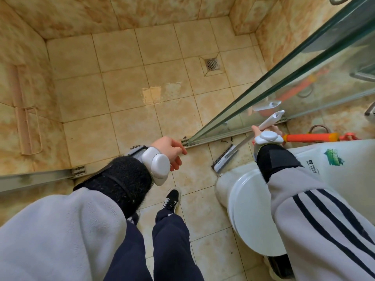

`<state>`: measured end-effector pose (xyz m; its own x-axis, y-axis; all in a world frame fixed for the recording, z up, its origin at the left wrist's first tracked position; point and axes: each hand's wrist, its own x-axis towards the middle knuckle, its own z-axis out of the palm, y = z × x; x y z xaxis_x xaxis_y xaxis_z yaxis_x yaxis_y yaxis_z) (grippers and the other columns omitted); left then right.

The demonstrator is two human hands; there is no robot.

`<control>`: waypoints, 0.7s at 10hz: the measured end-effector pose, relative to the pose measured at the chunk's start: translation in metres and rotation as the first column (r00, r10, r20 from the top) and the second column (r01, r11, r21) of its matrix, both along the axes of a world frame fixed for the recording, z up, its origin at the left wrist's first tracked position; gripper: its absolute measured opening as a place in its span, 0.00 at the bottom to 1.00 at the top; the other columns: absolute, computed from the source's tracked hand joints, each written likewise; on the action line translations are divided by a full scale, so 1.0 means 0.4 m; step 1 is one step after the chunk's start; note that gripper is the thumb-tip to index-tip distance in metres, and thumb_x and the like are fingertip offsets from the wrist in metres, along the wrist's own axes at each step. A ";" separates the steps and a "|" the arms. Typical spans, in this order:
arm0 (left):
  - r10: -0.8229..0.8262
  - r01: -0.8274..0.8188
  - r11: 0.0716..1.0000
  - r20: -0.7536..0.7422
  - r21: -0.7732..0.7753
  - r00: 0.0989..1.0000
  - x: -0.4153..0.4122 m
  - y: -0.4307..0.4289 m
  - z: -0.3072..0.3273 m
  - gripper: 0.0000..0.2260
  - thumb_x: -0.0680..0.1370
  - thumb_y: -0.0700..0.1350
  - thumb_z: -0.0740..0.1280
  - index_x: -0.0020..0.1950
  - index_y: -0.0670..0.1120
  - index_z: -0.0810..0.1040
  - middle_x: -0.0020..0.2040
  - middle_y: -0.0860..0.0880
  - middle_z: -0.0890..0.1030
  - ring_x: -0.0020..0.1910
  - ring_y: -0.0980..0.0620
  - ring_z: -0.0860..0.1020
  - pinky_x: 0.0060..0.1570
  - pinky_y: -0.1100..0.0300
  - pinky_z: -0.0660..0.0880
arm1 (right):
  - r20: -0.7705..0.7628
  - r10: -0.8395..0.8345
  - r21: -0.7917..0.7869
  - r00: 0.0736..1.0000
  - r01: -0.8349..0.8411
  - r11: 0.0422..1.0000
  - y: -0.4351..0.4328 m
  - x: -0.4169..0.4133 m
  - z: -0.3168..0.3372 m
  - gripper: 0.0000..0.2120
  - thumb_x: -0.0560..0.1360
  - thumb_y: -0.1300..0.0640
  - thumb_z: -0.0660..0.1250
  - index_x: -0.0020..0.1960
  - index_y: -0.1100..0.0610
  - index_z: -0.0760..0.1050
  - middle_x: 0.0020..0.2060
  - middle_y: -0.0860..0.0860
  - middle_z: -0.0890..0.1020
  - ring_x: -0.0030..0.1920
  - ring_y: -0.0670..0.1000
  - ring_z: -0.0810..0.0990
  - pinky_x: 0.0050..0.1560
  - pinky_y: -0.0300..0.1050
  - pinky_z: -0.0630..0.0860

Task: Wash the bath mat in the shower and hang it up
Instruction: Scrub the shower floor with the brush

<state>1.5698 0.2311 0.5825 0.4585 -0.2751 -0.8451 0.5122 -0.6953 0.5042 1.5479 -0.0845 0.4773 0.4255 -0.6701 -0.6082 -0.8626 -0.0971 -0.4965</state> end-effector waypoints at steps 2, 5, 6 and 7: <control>-0.010 0.010 1.000 -0.005 0.009 1.000 -0.002 -0.011 -0.008 0.12 0.80 0.37 0.55 0.49 0.44 0.78 0.32 0.48 0.78 0.29 0.53 0.77 0.32 0.64 0.77 | -0.132 0.101 -0.116 0.986 -0.117 0.986 -0.048 0.011 -0.031 0.19 0.70 0.43 0.68 0.46 0.60 0.76 0.42 0.56 0.81 0.47 0.59 0.81 0.43 0.43 0.73; -0.036 0.036 0.999 0.002 0.014 0.999 0.002 -0.007 -0.018 0.12 0.80 0.37 0.56 0.50 0.44 0.79 0.32 0.48 0.78 0.29 0.53 0.77 0.31 0.65 0.77 | -0.146 -0.022 0.166 0.989 0.047 0.985 -0.048 0.032 -0.091 0.16 0.78 0.47 0.63 0.41 0.58 0.64 0.30 0.51 0.67 0.25 0.46 0.72 0.19 0.32 0.70; -0.050 0.050 0.999 0.000 0.021 0.999 0.002 -0.008 -0.017 0.13 0.80 0.37 0.56 0.52 0.44 0.79 0.33 0.48 0.79 0.29 0.53 0.77 0.31 0.65 0.77 | -0.149 -0.004 0.102 0.989 0.019 0.995 -0.051 0.031 -0.081 0.15 0.76 0.47 0.65 0.42 0.56 0.64 0.27 0.51 0.69 0.18 0.45 0.72 0.22 0.34 0.71; -0.061 0.061 0.998 -0.002 0.020 0.998 0.007 -0.012 -0.021 0.13 0.80 0.38 0.56 0.52 0.43 0.79 0.33 0.48 0.79 0.30 0.53 0.77 0.33 0.64 0.78 | -0.136 0.041 0.074 0.990 -0.031 0.997 -0.056 0.018 -0.090 0.16 0.76 0.47 0.66 0.44 0.60 0.67 0.27 0.52 0.69 0.24 0.48 0.69 0.29 0.39 0.68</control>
<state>1.5726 0.2261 0.5741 0.4400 -0.2856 -0.8514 0.4695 -0.7350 0.4892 1.5550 -0.1070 0.4413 0.3577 -0.6084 -0.7085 -0.9196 -0.0975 -0.3806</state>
